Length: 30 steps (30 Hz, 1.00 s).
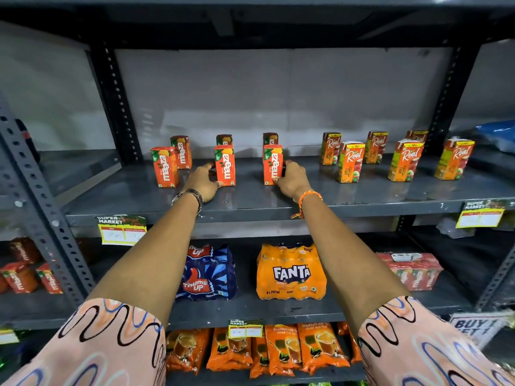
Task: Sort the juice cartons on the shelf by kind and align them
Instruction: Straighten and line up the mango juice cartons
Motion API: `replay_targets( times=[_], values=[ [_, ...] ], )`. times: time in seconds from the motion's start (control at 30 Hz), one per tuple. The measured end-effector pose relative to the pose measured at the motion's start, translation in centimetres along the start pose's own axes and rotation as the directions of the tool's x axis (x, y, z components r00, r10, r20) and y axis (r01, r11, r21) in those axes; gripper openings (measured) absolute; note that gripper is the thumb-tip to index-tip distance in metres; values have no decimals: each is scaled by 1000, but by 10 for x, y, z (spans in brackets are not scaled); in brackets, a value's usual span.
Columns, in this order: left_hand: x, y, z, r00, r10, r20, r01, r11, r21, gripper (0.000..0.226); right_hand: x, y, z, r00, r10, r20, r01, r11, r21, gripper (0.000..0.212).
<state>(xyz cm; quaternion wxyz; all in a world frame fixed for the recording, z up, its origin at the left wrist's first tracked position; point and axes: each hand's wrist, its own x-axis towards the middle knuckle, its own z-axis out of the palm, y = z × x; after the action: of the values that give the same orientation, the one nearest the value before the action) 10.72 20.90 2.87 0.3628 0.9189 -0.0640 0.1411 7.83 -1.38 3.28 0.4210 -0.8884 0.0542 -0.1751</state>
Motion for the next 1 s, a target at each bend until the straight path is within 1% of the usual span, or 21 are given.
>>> replay_targets(
  times=[0.1, 0.17, 0.2, 0.27, 0.3, 0.33, 0.37, 0.4, 0.43, 0.47, 0.5, 0.53, 0.57, 0.6, 0.63, 0.67, 0.7, 0.8, 0.87, 1.0],
  values=[
    [0, -5, -2, 1000, 0, -16, -1, 997, -71, 66, 1, 1, -1, 1000, 8, 0, -8, 999, 32, 59],
    [1, -7, -3, 998, -9, -67, 0, 991, -132, 65, -1, 2, -1, 1000, 6, -18, -5, 998, 70, 67],
    [1, -8, -4, 993, -22, -115, 1, 984, -178, 60, -1, 3, -1, 1000, 4, -29, -1, 995, 100, 73],
    [-4, -9, -8, 965, -63, -256, -9, 962, -273, 40, -2, 3, -3, 999, 2, -52, 7, 984, 179, 86],
    [-10, -10, -11, 931, -81, -356, -27, 957, -289, 30, -2, 3, -4, 998, 4, -64, 9, 977, 213, 90],
    [-18, -11, -16, 878, -96, -469, -37, 963, -268, 23, -2, 3, -5, 997, 4, -74, 13, 975, 222, 93],
    [-26, -14, -21, 808, -108, -579, -35, 972, -231, 19, -5, 3, -7, 997, -1, -83, 16, 984, 178, 92],
    [-31, -19, -28, 741, -125, -660, -17, 979, -205, 20, -8, 5, -9, 996, -15, -92, 22, 997, 71, 89],
    [-34, -24, -36, 699, -166, -696, 19, 977, -214, 27, -15, 8, -11, 994, -32, -100, 24, 996, -82, 82],
    [-32, -30, -45, 681, -225, -697, 77, 968, -238, 39, -25, 12, -12, 992, -58, -116, 28, 968, -249, 75],
    [-26, -37, -52, 697, -306, -648, 176, 950, -258, 55, -35, 16, -13, 986, -89, -138, 28, 919, -392, 68],
    [-19, -42, -59, 728, -373, -575, 280, 928, -248, 74, -45, 21, -14, 978, -124, -169, 26, 872, -488, 60],
    [-13, -46, -65, 763, -422, -491, 365, 907, -212, 88, -54, 25, -13, 967, -164, -195, 30, 833, -553, 53],
    [-8, -48, -68, 800, -433, -414, 407, 900, -156, 92, -62, 29, -10, 957, -206, -205, 43, 798, -601, 50],
    [-5, -47, -69, 841, -414, -349, 406, 908, -102, 85, -68, 33, -7, 945, -251, -209, 62, 768, -637, 52],
    [-4, -46, -69, 873, -382, -303, 382, 922, -63, 72, -72, 36, -3, 933, -292, -212, 82, 744, -664, 55],
    [-4, -46, -68, 890, -360, -280, 365, 930, -36, 62, -75, 39, -1, 921, -323, -219, 94, 728, -679, 55],
    [-3, -48, -63, 890, -333, -312, 347, 938, -13, 47, -78, 42, 0, 904, -364, -223, 104, 695, -712, 50],
    [-2, -49, -62, 876, -347, -336, 360, 933, -25, 47, -80, 43, 0, 902, -373, -220, 101, 675, -731, 50],
    [-3, -48, -63, 861, -378, -340, 387, 921, -44, 60, -83, 47, 2, 890, -396, -224, 113, 670, -734, 51]
  ],
)
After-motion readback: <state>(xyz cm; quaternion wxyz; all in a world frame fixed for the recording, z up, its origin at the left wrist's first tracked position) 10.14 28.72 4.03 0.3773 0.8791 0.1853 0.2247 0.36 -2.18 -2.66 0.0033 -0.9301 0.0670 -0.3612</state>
